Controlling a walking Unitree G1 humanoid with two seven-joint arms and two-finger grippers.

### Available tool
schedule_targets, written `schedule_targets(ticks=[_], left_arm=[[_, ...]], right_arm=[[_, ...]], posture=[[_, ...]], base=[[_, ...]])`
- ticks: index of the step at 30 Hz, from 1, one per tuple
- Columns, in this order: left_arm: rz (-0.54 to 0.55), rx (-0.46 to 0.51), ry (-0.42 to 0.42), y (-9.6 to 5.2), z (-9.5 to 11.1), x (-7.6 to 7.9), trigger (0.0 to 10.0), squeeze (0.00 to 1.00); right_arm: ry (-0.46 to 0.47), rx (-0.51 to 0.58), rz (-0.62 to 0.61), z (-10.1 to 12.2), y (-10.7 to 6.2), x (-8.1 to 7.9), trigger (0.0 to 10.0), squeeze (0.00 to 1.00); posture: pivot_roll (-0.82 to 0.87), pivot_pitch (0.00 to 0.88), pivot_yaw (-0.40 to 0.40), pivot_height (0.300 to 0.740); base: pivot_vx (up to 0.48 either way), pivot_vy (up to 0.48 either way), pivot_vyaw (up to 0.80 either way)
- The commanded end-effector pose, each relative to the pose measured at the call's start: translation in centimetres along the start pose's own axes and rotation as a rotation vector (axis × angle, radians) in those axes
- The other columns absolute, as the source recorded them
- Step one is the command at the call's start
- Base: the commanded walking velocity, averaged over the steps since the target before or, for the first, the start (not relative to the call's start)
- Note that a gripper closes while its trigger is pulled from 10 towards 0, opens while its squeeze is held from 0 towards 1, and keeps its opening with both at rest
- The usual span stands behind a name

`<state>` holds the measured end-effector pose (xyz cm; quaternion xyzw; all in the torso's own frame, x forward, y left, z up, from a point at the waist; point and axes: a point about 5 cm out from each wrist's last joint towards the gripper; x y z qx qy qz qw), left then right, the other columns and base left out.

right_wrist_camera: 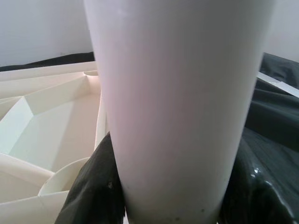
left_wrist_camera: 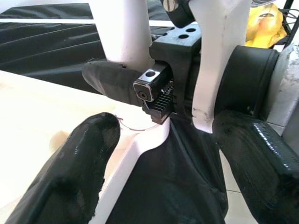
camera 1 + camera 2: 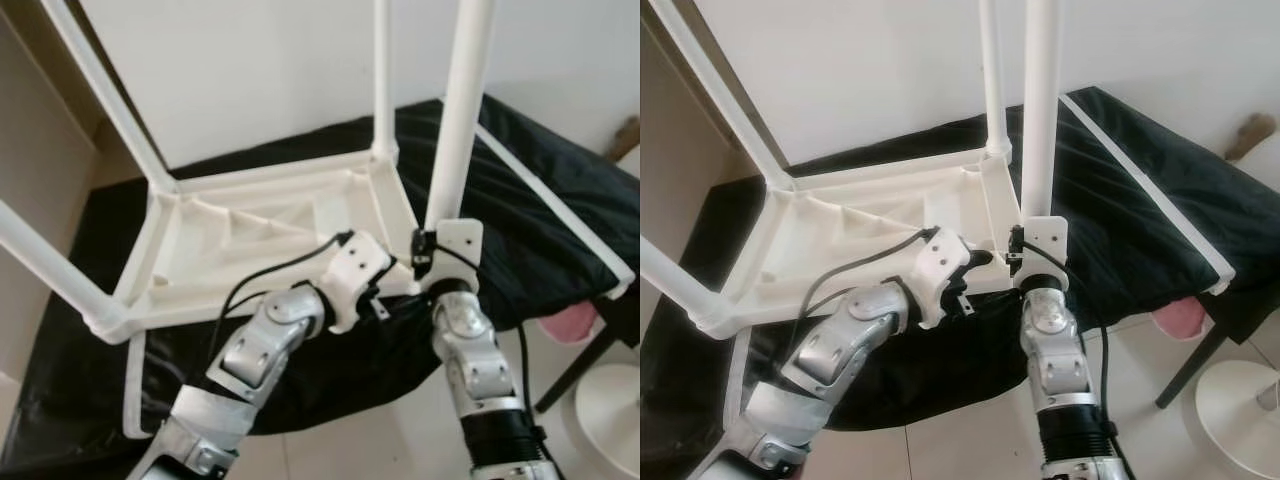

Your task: Building children table

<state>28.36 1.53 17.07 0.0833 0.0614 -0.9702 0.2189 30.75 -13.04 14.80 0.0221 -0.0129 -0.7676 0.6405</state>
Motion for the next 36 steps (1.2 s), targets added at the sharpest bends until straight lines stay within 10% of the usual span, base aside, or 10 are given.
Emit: schedule_targets(ticks=[1,22,23,34,35,36], left_arm=[[-0.051,-0.01,0.006,0.1,-0.3,0.4,10.0,0.0],[-0.052,-0.01,0.002,-0.1,-0.5,0.7,10.0,0.0],[-0.053,-0.011,0.001,-0.1,-0.5,0.7,10.0,0.0],[-0.077,-0.015,0.012,-0.2,-0.6,0.7,10.0,0.0],[-0.081,-0.017,0.016,-0.2,-0.5,0.6,10.0,0.0],[-0.081,-0.017,0.016,-0.2,-0.5,0.6,10.0,0.0]], right_arm=[[0.03,-0.089,-0.037,-1.6,-0.6,0.5,10.0,0.0],[0.033,-0.065,-0.03,-1.1,-1.3,-0.5,10.0,0.0],[0.033,-0.062,-0.032,-1.0,-1.3,-0.5,10.0,1.0],[0.06,0.04,0.099,0.0,-1.8,2.3,10.0,1.0],[0.072,0.039,0.144,0.0,-1.8,2.7,10.0,0.49],[0.072,0.039,0.144,0.0,-1.8,2.7,10.0,0.49]], posture=[[-0.16,0.0,0.136,0.74],[-0.16,0.0,0.126,0.74],[-0.16,0.0,0.126,0.74],[-0.17,0.0,0.133,0.74],[-0.17,0.0,0.135,0.74],[-0.17,0.0,0.135,0.74]], base=[[0.0,0.0,0.0],[0.0,0.0,0.0],[0.0,0.0,0.0],[0.0,0.0,0.0],[0.0,0.0,0.0],[0.0,0.0,0.0]])
Point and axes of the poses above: a point about 5 cm out from each wrist's last joint towards the gripper, its own y axis pointing out of the wrist towards the gripper, its own z axis along the axis of the wrist's last joint, x = y × z, and after that the axes turned 2 degrees about y, right-handed
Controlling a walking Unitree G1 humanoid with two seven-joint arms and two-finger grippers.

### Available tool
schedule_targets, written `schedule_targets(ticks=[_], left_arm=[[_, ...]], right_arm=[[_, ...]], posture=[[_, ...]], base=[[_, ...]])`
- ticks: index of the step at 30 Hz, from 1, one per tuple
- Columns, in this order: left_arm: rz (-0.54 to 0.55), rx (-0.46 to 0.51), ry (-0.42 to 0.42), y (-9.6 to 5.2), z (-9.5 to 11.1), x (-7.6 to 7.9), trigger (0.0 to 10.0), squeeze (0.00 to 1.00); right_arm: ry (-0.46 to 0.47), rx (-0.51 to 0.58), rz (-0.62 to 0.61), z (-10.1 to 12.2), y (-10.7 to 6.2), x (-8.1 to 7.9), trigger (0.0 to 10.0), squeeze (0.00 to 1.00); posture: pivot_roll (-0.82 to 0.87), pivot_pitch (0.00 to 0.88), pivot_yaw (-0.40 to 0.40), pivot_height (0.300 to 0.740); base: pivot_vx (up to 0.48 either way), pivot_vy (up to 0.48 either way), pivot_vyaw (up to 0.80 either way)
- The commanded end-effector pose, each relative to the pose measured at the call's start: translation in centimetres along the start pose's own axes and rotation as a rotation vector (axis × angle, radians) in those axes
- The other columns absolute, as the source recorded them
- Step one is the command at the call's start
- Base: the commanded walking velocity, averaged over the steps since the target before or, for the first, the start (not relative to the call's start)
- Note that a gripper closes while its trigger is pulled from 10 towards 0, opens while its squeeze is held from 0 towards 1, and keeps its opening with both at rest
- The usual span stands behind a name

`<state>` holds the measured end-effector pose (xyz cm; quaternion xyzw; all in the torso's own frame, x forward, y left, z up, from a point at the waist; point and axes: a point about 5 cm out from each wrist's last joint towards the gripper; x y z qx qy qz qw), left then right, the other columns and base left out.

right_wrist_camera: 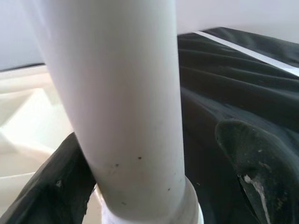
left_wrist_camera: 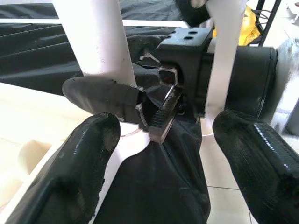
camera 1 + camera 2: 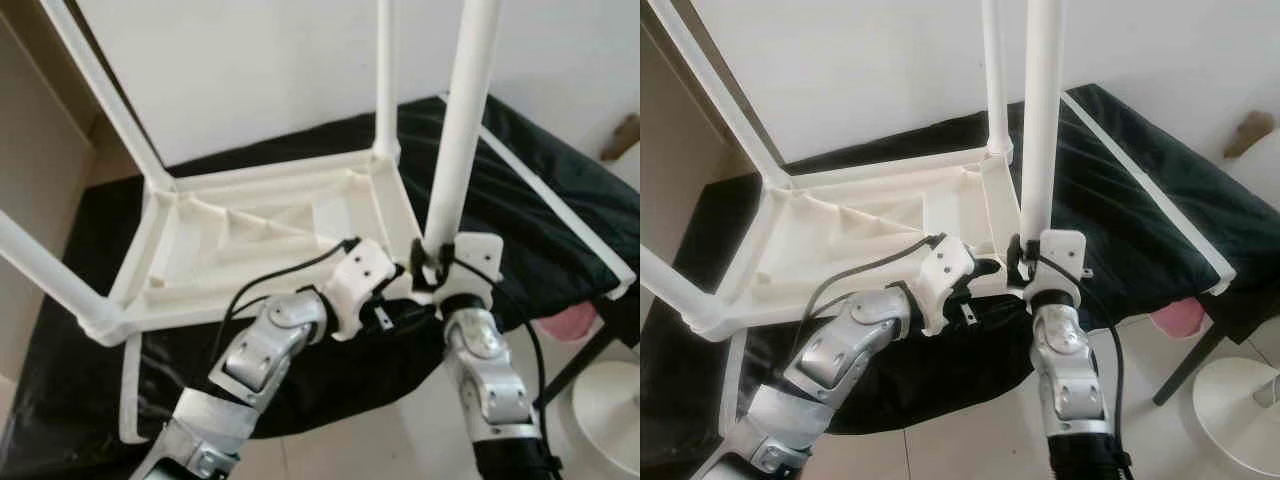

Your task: Building children table

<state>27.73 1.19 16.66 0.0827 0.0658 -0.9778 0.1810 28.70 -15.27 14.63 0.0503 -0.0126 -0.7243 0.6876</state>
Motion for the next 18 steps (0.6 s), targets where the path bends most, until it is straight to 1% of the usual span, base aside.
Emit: schedule_targets(ticks=[1,2,3,4,6,8,9,10,12,13,14,15,17,18], left_arm=[[-0.003,-0.016,0.011,-0.3,-0.3,-0.1,10.0,0.0],[-0.005,-0.017,0.013,-0.3,-0.3,-0.2,10.0,0.0],[-0.011,-0.018,0.016,-0.3,-0.3,-0.2,10.0,0.0],[-0.011,-0.018,0.016,-0.3,-0.3,-0.2,10.0,0.0],[-0.024,-0.022,0.023,-0.3,-0.2,-0.2,10.0,0.0],[-0.024,-0.022,0.023,-0.3,-0.2,-0.2,10.0,0.0],[-0.042,-0.028,0.027,-0.3,-0.3,-0.1,10.0,0.0],[-0.042,-0.028,0.027,-0.3,-0.3,-0.1,10.0,0.0],[-0.098,-0.032,0.028,-0.5,-0.5,0.5,10.0,0.0],[-0.098,-0.032,0.028,-0.5,-0.5,0.5,10.0,0.0],[-0.12,-0.03,0.03,-0.6,-0.5,0.8,10.0,0.0],[-0.12,-0.03,0.03,-0.6,-0.5,0.8,10.0,0.0],[-0.142,-0.034,0.025,-0.7,-0.6,1.2,10.0,0.0],[-0.142,-0.034,0.025,-0.7,-0.6,1.2,10.0,0.0]], right_arm=[[0.025,0.006,0.016,0.0,-0.2,0.1,10.0,0.49],[0.023,0.013,0.056,0.1,-0.1,0.5,10.0,0.0],[0.016,0.009,0.116,0.1,0.1,1.1,10.0,0.0],[0.016,0.009,0.116,0.1,0.1,1.1,10.0,0.0],[-0.001,-0.003,0.223,0.3,0.8,2.1,10.0,0.0],[-0.001,-0.003,0.223,0.3,0.8,2.1,10.0,0.0],[-0.024,-0.008,0.292,0.6,1.2,2.6,10.0,0.0],[-0.024,-0.008,0.292,0.6,1.2,2.6,10.0,0.0],[-0.068,-0.032,0.412,1.2,2.3,3.4,10.0,0.0],[-0.068,-0.032,0.412,1.2,2.3,3.4,10.0,0.0],[-0.083,-0.04,0.451,1.4,2.6,3.6,10.0,0.0],[-0.083,-0.04,0.451,1.4,2.6,3.6,10.0,0.0],[-0.106,-0.064,0.532,1.5,3.3,3.6,10.0,0.0],[-0.106,-0.064,0.532,1.5,3.3,3.6,10.0,0.0]], posture=[[-0.17,0.0,0.135,0.74],[-0.17,0.0,0.135,0.74],[-0.18,0.0,0.14,0.74],[-0.18,0.0,0.14,0.74],[-0.18,0.0,0.142,0.74],[-0.18,0.0,0.142,0.74],[-0.18,0.0,0.142,0.74],[-0.18,0.0,0.142,0.74],[-0.18,0.0,0.135,0.74],[-0.18,0.0,0.135,0.74],[-0.18,0.0,0.134,0.74],[-0.18,0.0,0.134,0.74],[-0.17,0.0,0.126,0.74],[-0.17,0.0,0.126,0.74]], base=[[0.0,0.0,0.0],[0.0,0.0,0.0],[0.0,0.0,0.0],[0.0,0.0,0.0],[0.0,0.0,0.0],[0.0,0.0,0.0],[0.0,0.0,0.0],[0.0,0.0,0.0],[0.0,0.0,0.0],[0.0,0.0,0.0],[0.0,0.0,0.0],[0.0,0.0,0.0],[0.0,0.0,0.0],[0.0,0.0,0.0]])
Point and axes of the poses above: a point about 5 cm out from each wrist's last joint towards the gripper, its own y axis pointing out of the wrist towards the gripper, its own z axis along the axis of the wrist's last joint, x = y × z, and after that the axes turned 2 degrees about y, right-handed
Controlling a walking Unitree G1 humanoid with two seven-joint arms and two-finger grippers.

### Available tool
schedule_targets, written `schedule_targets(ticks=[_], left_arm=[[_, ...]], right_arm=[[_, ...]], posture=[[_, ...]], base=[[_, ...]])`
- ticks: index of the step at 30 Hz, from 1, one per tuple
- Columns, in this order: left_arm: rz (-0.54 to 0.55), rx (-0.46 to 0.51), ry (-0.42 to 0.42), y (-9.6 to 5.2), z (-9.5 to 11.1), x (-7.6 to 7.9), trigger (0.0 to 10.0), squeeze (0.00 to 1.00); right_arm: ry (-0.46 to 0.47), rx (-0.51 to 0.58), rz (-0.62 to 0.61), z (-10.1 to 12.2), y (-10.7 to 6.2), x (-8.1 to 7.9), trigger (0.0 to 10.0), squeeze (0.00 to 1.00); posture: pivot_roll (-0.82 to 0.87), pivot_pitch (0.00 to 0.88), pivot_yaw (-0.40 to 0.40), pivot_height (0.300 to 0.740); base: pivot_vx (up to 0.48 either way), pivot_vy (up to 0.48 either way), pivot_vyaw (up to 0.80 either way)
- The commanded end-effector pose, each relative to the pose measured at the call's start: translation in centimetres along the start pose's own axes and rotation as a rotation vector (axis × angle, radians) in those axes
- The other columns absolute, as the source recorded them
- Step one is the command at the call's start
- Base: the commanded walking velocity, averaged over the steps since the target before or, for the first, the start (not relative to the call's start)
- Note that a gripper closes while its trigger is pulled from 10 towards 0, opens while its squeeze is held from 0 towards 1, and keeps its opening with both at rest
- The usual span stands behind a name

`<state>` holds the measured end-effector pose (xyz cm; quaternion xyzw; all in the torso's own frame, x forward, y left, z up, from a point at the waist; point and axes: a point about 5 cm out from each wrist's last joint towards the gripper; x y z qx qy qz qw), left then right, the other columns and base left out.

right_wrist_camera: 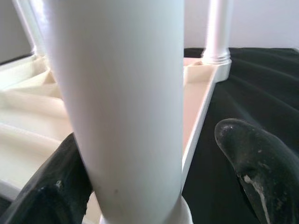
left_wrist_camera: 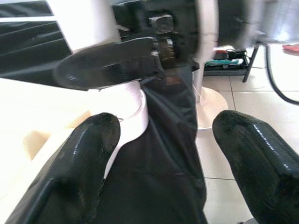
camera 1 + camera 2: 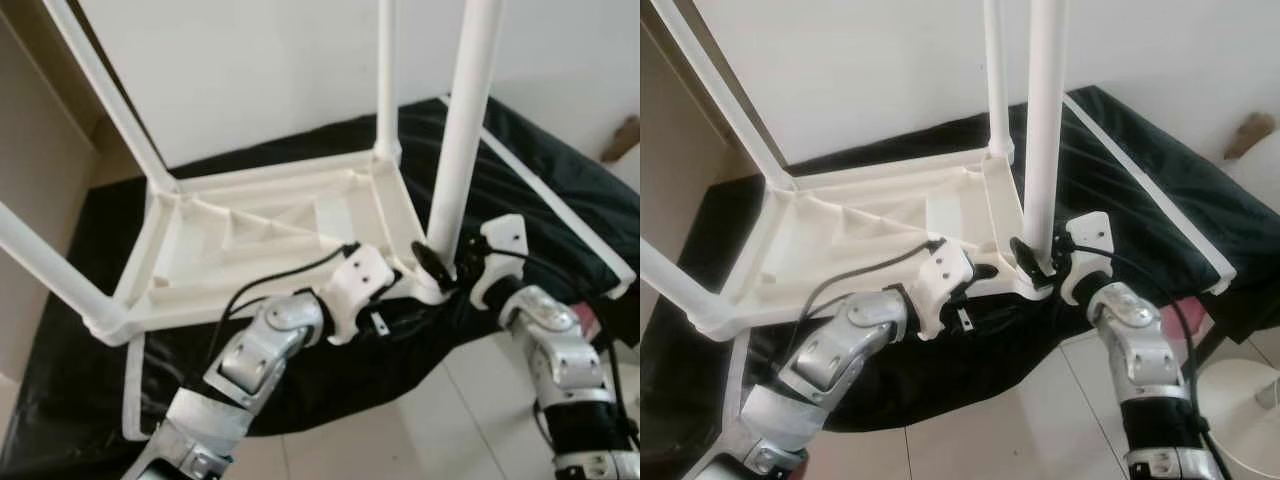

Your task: Building children table

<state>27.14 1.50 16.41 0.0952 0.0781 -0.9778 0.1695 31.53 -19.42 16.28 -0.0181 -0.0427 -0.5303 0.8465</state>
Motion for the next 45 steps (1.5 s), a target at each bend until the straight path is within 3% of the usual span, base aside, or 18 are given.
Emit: schedule_targets(ticks=[1,4,5,7,8,23,24,35,38,41,42,43,45], left_arm=[[-0.125,-0.019,-0.004,-0.2,-0.4,0.9,10.0,0.0],[-0.128,-0.023,-0.001,-0.2,-0.4,0.9,10.0,0.0],[-0.126,-0.024,0.0,-0.2,-0.4,0.8,10.0,0.0],[-0.125,-0.025,0.001,-0.3,-0.4,0.8,10.0,0.0],[-0.12,-0.028,0.004,-0.3,-0.4,0.7,10.0,0.0],[-0.109,-0.037,0.011,-0.6,-0.5,0.7,10.0,0.0],[-0.105,-0.039,0.012,-0.6,-0.5,0.6,10.0,0.0],[-0.07,-0.03,0.005,-0.4,-0.6,0.3,10.0,0.0],[-0.059,-0.051,0.005,-0.5,-1.0,0.3,10.0,0.0],[-0.059,-0.056,0.005,-0.5,-1.0,0.3,10.0,0.0],[-0.059,-0.058,0.005,-0.6,-1.0,0.2,10.0,0.0],[-0.059,-0.06,0.006,-0.7,-1.0,0.1,10.0,0.0],[-0.058,-0.061,0.006,-0.7,-1.0,0.1,10.0,0.0]], right_arm=[[0.003,-0.009,0.054,-0.1,0.5,-0.1,10.0,0.0],[-0.019,-0.014,0.086,0.1,1.2,0.1,10.0,0.0],[-0.025,-0.015,0.096,0.2,1.6,0.1,6.8,0.0],[-0.028,-0.016,0.103,0.2,1.8,0.1,6.8,0.0],[-0.025,-0.015,0.104,0.3,2.1,0.0,0.0,0.0],[-0.036,-0.114,0.079,-1.9,1.7,0.4,0.0,0.0],[-0.036,-0.134,0.036,-2.2,1.7,0.7,10.0,0.0],[0.013,-0.13,-0.176,-2.7,1.7,0.8,10.0,0.0],[0.011,-0.126,-0.291,-3.2,1.5,-0.5,10.0,0.0],[0.012,-0.121,-0.319,-3.4,1.5,-1.0,10.0,0.0],[0.047,-0.116,-0.375,-3.7,1.4,-1.4,10.0,0.0],[0.125,-0.121,-0.549,-4.6,0.9,-2.1,10.0,0.0],[0.145,-0.123,-0.609,-4.9,0.7,-2.3,10.0,0.0]], posture=[[-0.17,0.0,0.126,0.74],[-0.16,0.0,0.122,0.74],[-0.15,0.0,0.119,0.74],[-0.15,0.0,0.119,0.74],[-0.15,0.0,0.117,0.74],[-0.14,0.0,0.123,0.74],[-0.14,0.0,0.123,0.74],[-0.16,0.0,0.13,0.74],[-0.16,0.0,0.14,0.74],[-0.16,0.0,0.142,0.74],[-0.16,0.0,0.146,0.74],[-0.15,0.0,0.149,0.74],[-0.15,0.0,0.149,0.74]], base=[[0.0,0.0,0.0],[0.0,0.0,0.0],[0.0,0.0,0.0],[0.0,0.0,0.0],[0.0,0.0,0.0],[0.0,0.0,0.0],[0.0,0.0,0.0],[0.0,0.0,0.0],[0.0,0.0,0.0],[0.0,0.0,0.0],[0.0,0.0,0.0],[0.0,0.0,0.0],[0.0,0.0,0.0]])
Point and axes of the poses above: a point about 5 cm out from each wrist's last joint towards the gripper, its own y axis pointing out of the wrist towards the gripper, its own z axis along the axis of the wrist's last joint, x = y × z, and after that the axes turned 2 degrees about y, right-handed
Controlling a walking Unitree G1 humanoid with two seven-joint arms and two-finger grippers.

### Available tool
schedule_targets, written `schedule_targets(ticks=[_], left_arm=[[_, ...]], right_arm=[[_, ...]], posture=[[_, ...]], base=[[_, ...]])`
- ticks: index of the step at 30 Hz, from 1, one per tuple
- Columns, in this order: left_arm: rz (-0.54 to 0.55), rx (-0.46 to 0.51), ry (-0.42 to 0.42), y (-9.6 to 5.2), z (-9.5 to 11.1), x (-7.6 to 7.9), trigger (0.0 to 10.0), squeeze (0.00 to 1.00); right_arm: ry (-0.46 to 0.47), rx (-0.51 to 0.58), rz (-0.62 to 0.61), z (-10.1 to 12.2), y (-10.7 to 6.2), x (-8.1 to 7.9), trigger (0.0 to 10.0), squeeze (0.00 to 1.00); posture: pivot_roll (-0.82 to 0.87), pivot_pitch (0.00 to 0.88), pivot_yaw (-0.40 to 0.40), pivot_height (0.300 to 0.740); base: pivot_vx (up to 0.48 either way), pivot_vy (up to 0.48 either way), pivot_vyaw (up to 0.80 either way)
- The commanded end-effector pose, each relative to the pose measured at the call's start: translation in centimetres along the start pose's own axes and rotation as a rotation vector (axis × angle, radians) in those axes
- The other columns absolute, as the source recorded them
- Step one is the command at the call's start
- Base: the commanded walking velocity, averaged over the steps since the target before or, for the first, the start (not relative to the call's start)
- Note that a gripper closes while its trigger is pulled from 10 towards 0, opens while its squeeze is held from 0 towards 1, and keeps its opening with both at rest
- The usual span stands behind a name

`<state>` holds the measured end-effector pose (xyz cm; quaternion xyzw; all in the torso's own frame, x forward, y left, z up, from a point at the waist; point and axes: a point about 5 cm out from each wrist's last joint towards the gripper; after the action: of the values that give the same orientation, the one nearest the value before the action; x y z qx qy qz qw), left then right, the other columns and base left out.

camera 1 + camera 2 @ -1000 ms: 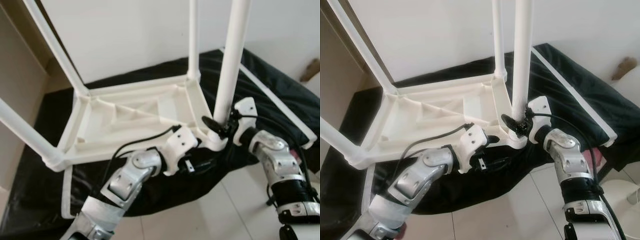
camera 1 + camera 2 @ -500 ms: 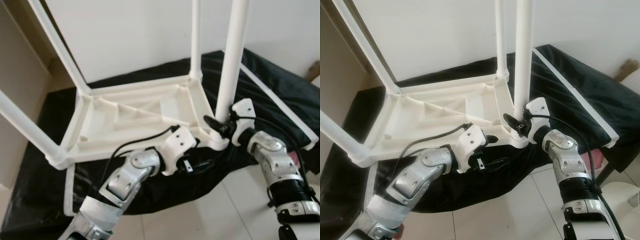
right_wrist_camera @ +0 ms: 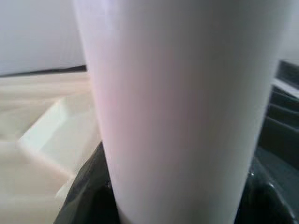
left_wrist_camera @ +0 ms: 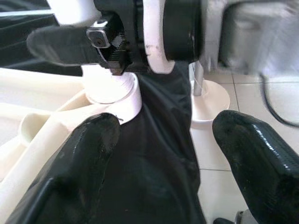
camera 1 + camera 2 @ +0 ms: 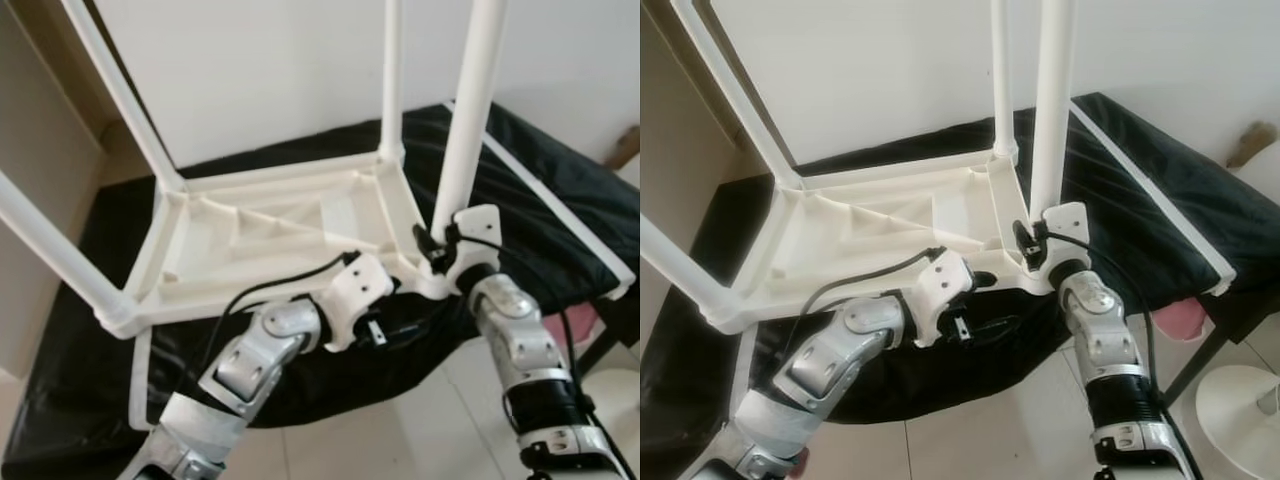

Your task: Building children table

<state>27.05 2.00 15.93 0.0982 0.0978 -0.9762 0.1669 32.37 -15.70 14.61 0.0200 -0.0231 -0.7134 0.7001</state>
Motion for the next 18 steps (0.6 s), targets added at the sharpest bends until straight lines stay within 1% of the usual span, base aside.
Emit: schedule_targets(ticks=[1,2,3,4,5,7,8,9,10,11,18], left_arm=[[-0.049,-0.024,-0.006,-0.3,-0.5,0.1,10.0,0.0],[-0.049,-0.024,-0.006,-0.3,-0.5,0.1,10.0,0.0],[-0.047,-0.026,-0.007,-0.3,-0.5,0.1,10.0,0.0],[-0.046,-0.026,-0.007,-0.3,-0.5,0.1,10.0,0.0],[-0.046,-0.026,-0.007,-0.3,-0.5,0.1,10.0,0.0],[-0.044,-0.027,-0.009,-0.3,-0.6,0.1,10.0,0.0],[-0.044,-0.027,-0.009,-0.3,-0.6,0.1,10.0,0.0],[-0.046,-0.026,-0.01,-0.3,-0.6,0.2,10.0,0.0],[-0.055,-0.021,-0.014,-0.2,-0.5,0.3,10.0,0.0],[-0.057,-0.02,-0.015,-0.1,-0.5,0.4,10.0,0.0],[-0.06,-0.018,-0.015,0.0,-0.6,0.3,10.0,0.0]], right_arm=[[0.057,-0.159,-0.197,-3.6,-1.4,1.7,10.0,0.0],[0.057,-0.159,-0.197,-3.6,-1.4,1.7,10.0,0.0],[0.071,-0.162,-0.268,-3.8,-1.9,1.5,10.0,0.0],[0.079,-0.166,-0.313,-4.0,-2.3,1.3,10.0,0.0],[0.079,-0.166,-0.313,-4.0,-2.3,1.3,10.0,0.0],[0.116,-0.173,-0.404,-4.2,-3.0,0.7,10.0,0.0],[0.116,-0.173,-0.404,-4.2,-3.0,0.7,10.0,0.0],[0.134,-0.179,-0.388,-4.2,-3.1,-0.1,10.0,0.0],[0.118,-0.161,-0.325,-3.7,-3.0,-1.3,10.0,0.0],[0.111,-0.154,-0.307,-3.6,-3.0,-1.5,10.0,0.0],[0.115,-0.153,-0.333,-3.5,-3.4,-1.7,10.0,0.0]], posture=[[-0.15,0.0,0.148,0.74],[-0.15,0.0,0.148,0.74],[-0.15,0.0,0.148,0.74],[-0.15,0.0,0.148,0.74],[-0.15,0.0,0.148,0.74],[-0.16,0.0,0.15,0.74],[-0.16,0.0,0.15,0.74],[-0.16,0.0,0.15,0.74],[-0.17,0.0,0.154,0.74],[-0.17,0.0,0.154,0.74],[-0.18,0.0,0.153,0.74]], base=[[0.0,0.0,0.0],[0.0,0.0,0.0],[0.0,0.0,0.0],[0.0,0.0,0.0],[0.0,0.0,0.0],[0.0,0.0,0.0],[0.0,0.0,0.0],[0.0,0.0,0.0],[0.0,0.0,0.0],[0.0,0.0,0.0],[0.0,0.0,0.0]])
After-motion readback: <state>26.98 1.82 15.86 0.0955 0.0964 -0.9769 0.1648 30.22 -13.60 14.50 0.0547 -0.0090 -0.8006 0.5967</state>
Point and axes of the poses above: a point about 5 cm out from each wrist's last joint towards the gripper, its own y axis pointing out of the wrist towards the gripper, its own z axis along the axis of the wrist's last joint, x = y × z, and after that the axes turned 2 degrees about y, right-handed
